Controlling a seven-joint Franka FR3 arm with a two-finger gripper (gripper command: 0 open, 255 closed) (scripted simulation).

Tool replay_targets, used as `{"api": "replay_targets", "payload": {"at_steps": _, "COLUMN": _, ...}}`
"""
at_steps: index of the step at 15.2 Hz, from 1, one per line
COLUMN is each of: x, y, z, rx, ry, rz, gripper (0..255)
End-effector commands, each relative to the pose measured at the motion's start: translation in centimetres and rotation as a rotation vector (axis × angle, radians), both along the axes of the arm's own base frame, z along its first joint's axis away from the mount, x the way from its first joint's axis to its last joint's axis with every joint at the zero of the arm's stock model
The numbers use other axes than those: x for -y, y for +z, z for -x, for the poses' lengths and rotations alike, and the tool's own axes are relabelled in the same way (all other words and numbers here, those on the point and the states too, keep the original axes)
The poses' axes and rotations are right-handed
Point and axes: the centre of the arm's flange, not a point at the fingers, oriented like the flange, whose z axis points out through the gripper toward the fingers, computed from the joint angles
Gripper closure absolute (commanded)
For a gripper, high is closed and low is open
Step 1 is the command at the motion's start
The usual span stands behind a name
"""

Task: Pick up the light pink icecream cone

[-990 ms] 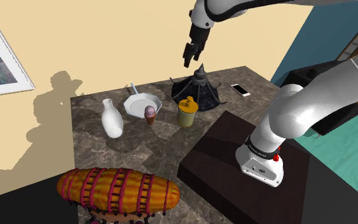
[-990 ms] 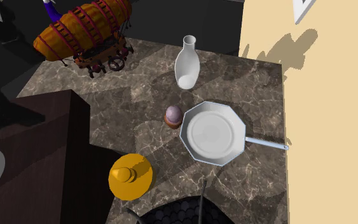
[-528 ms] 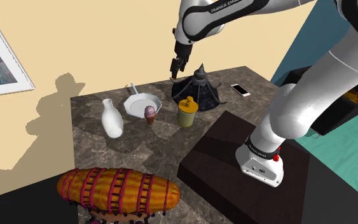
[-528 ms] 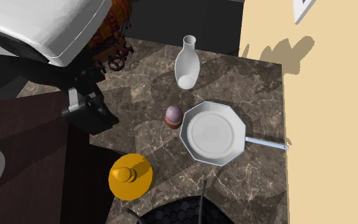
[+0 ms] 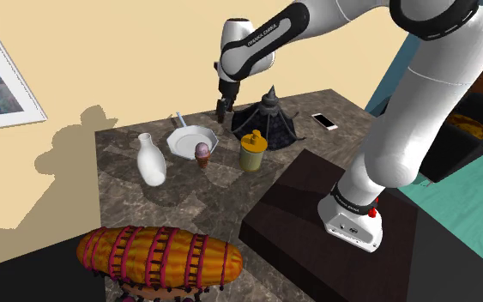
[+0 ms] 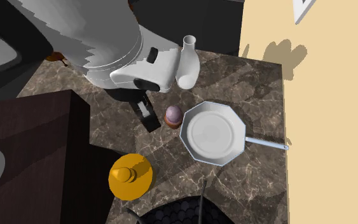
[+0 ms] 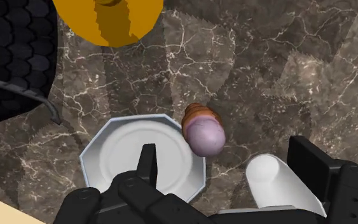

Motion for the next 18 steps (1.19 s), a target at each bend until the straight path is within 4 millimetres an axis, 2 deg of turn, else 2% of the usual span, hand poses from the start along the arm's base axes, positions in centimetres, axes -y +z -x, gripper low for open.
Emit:
{"api": "replay_targets", "payload": {"at_steps": 1, "x": -0.6, "y": -2.2, "z": -1.5, "rx": -0.007, "ry": 0.031, "rz": -0.001, "gripper": 0}}
{"api": "replay_targets", "payload": {"at_steps": 12, "x": -4.8, "y": -14.6, "z": -8.4, "rx": -0.048, "ry": 0.197, "rz": -0.009, "gripper": 0}}
{"api": "replay_targets", "payload": {"at_steps": 18, "x": -5.1, "y": -18.1, "z": -8.8, "rx": -0.051, "ry": 0.207, "rz": -0.009, "gripper": 0}}
